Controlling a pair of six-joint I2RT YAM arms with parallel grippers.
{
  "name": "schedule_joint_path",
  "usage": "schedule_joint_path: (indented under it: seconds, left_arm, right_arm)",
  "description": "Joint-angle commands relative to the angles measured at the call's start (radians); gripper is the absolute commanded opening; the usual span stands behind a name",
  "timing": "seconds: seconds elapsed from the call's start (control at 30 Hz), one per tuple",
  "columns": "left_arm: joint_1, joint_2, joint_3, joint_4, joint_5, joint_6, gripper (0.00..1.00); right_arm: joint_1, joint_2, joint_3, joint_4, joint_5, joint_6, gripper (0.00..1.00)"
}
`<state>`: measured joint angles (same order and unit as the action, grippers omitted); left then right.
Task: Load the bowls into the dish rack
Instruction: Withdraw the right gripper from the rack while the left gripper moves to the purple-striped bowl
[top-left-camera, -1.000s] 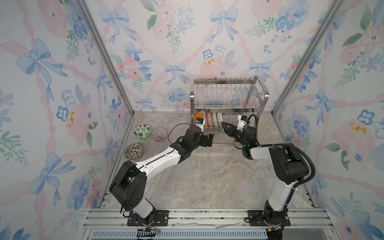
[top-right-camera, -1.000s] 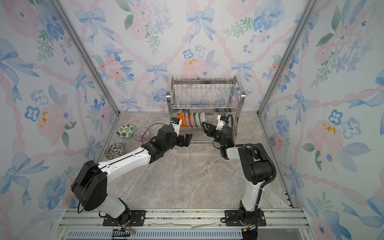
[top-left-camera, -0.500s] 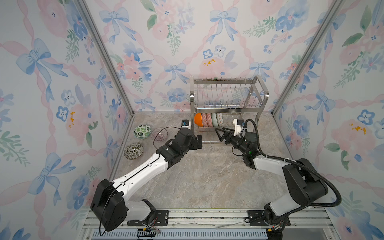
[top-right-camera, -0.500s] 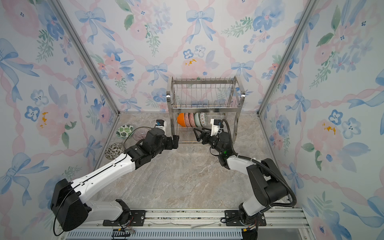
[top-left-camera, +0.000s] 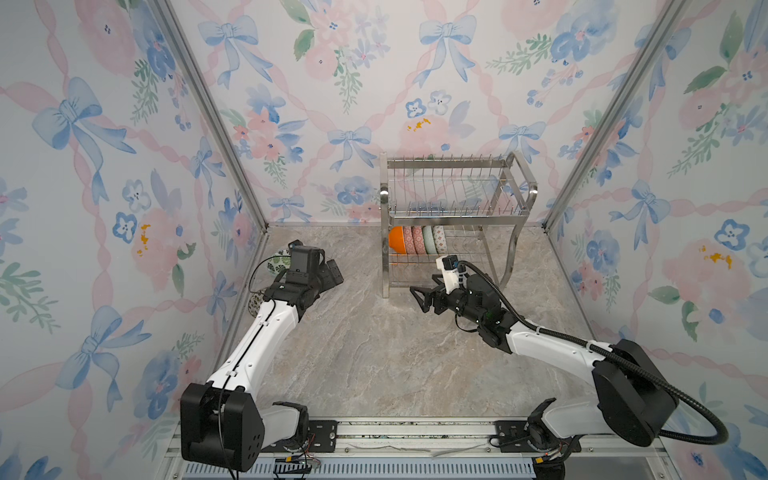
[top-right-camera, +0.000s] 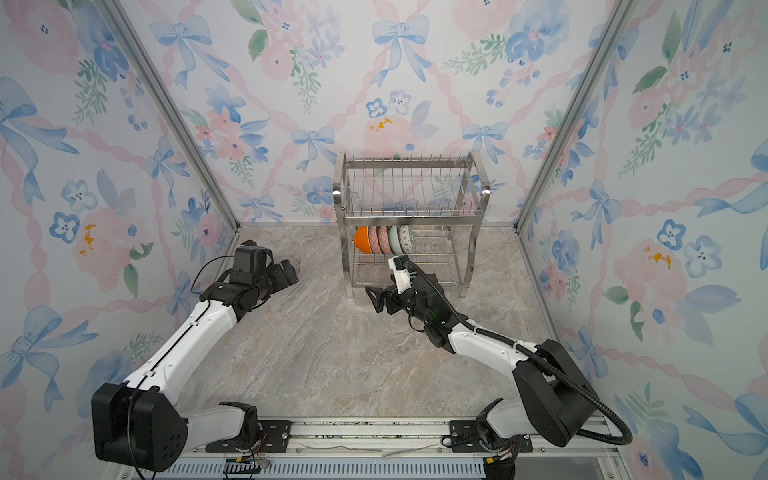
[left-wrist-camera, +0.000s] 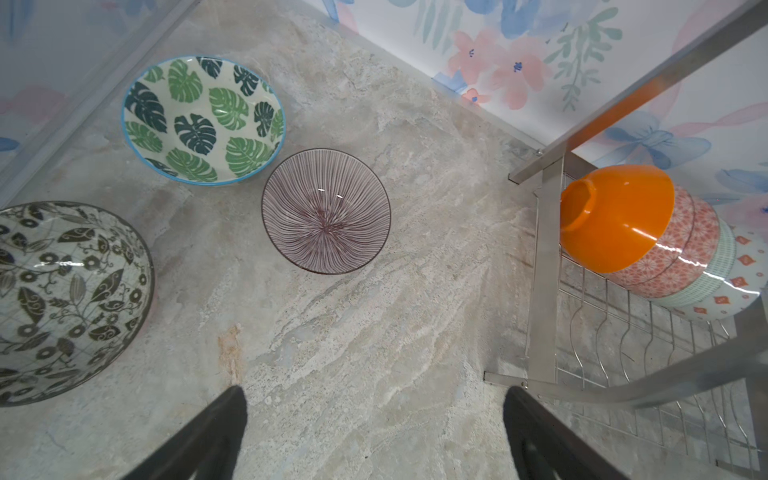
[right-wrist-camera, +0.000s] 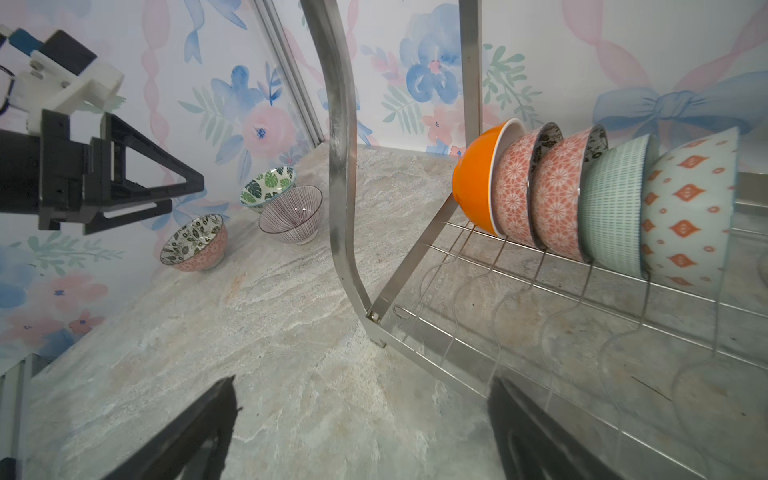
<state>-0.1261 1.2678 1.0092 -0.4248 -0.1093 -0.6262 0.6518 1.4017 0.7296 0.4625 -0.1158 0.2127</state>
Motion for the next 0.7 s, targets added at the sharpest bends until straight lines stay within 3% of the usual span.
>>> schedule_joint_path:
  seconds: [0.0, 0.17, 0.33, 0.67]
  left_arm:
    - [0.046, 0.053, -0.003, 0.019, 0.103, -0.035, 0.98]
    - [0.105, 0.150, 0.006, 0.074, 0.129, -0.075, 0.98]
    - [0.167, 0.226, -0.014, 0.158, 0.172, -0.113, 0.91]
    - [0.242, 0.362, 0.002, 0.264, 0.233, -0.146, 0.68]
  right_arm:
    - [0.026, -0.017, 0.027, -0.115, 0.114, -0.092, 0.96]
    - [0.061, -0.017, 0.032, -0.145, 0.157, -0.119, 0.96]
    - [0.093, -0.003, 0.048, -0.171, 0.182, -0.139, 0.96]
    - [0.103, -0.034, 0.020, -0.176, 0.202, -0.141, 0.97]
